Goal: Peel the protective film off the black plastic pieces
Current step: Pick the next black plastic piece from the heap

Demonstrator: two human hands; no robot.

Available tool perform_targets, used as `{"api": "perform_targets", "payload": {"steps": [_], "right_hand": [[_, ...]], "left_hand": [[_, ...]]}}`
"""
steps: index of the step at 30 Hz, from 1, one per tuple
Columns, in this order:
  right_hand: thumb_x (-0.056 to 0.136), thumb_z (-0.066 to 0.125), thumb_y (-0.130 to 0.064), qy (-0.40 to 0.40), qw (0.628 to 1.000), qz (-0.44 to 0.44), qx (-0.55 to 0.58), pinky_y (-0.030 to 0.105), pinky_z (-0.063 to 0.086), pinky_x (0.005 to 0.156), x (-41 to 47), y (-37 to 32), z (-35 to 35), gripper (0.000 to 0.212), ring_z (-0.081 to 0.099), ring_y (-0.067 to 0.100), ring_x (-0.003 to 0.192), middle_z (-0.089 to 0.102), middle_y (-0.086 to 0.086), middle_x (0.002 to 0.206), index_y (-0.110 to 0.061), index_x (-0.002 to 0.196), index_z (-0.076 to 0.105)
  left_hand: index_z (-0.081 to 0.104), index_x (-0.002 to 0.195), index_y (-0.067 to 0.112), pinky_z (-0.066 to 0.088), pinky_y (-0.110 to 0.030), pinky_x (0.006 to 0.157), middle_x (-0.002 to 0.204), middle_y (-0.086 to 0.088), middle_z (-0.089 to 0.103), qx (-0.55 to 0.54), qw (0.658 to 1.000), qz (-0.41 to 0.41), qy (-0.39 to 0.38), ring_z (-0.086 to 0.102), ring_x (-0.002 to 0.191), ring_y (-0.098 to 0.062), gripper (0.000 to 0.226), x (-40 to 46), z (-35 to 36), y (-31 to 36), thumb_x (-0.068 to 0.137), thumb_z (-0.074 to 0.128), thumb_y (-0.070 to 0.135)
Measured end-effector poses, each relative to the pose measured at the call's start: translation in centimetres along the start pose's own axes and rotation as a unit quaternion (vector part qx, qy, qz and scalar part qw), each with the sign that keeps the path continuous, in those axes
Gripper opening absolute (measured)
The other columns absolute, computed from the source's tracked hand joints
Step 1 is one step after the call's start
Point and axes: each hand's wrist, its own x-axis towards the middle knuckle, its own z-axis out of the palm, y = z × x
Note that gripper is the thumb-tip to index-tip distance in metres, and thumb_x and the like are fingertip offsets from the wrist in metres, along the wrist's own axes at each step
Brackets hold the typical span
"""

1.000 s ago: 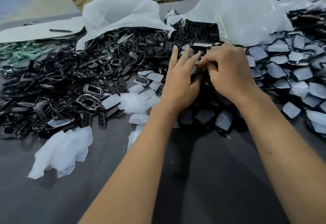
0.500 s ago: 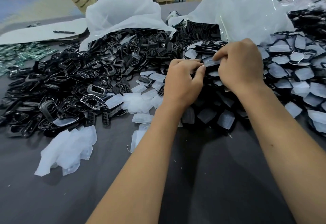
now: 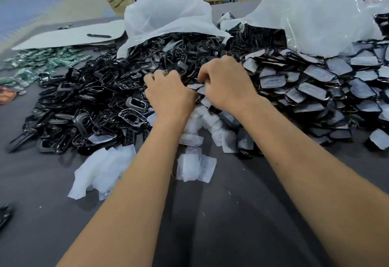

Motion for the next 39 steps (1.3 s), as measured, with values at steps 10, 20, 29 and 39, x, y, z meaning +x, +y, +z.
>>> {"api": "perform_targets", "payload": {"steps": [10,20,29,39], "right_hand": [[0.099,0.053,-0.007,-0.181,0.973,-0.091,-0.114,0.054,0.031,0.116,4.4,-4.1,7.4,0.067,0.022,0.034,0.152,0.028,0.007,0.166,-0.031,0.159,0.035],[0.097,0.071,-0.024,-0.004,0.999,-0.036,-0.012,0.040,0.055,0.090,3.8,-4.0,6.7,0.018,0.064,0.027,0.112,0.073,0.003,0.115,-0.019,0.113,0.078],[0.092,0.078,-0.025,0.043,0.967,0.061,0.242,0.022,0.047,0.075,1.3,-3.0,5.6,0.014,0.060,0.008,0.073,0.068,-0.001,0.081,-0.014,0.100,0.076],[0.084,0.085,-0.008,0.003,0.872,0.150,0.465,0.025,0.060,0.074,-2.2,-2.2,5.4,0.011,0.070,0.012,0.076,0.076,0.005,0.084,-0.013,0.091,0.078]], "left_hand": [[0.070,0.126,0.024,0.051,-0.049,0.101,0.136,-0.012,0.060,0.040,0.994,-0.103,-0.005,0.056,0.126,-0.038,0.037,2.7,-2.2,-7.2,0.093,0.060,0.009],[0.065,0.108,0.024,0.040,-0.033,0.072,0.096,0.001,0.071,-0.094,0.980,-0.088,0.151,0.062,0.088,-0.022,0.021,1.0,-3.2,-9.7,0.095,0.062,0.007],[0.064,0.096,0.014,0.037,-0.005,0.066,0.075,0.015,0.056,-0.262,0.942,-0.064,0.200,0.055,0.069,0.001,0.016,-1.7,-3.6,-9.0,0.088,0.077,0.017],[0.055,0.105,0.016,0.053,-0.030,0.074,0.080,0.004,0.054,-0.352,0.922,-0.056,0.149,0.068,0.081,-0.009,0.025,-4.2,-3.5,-8.1,0.087,0.059,-0.001]]}}
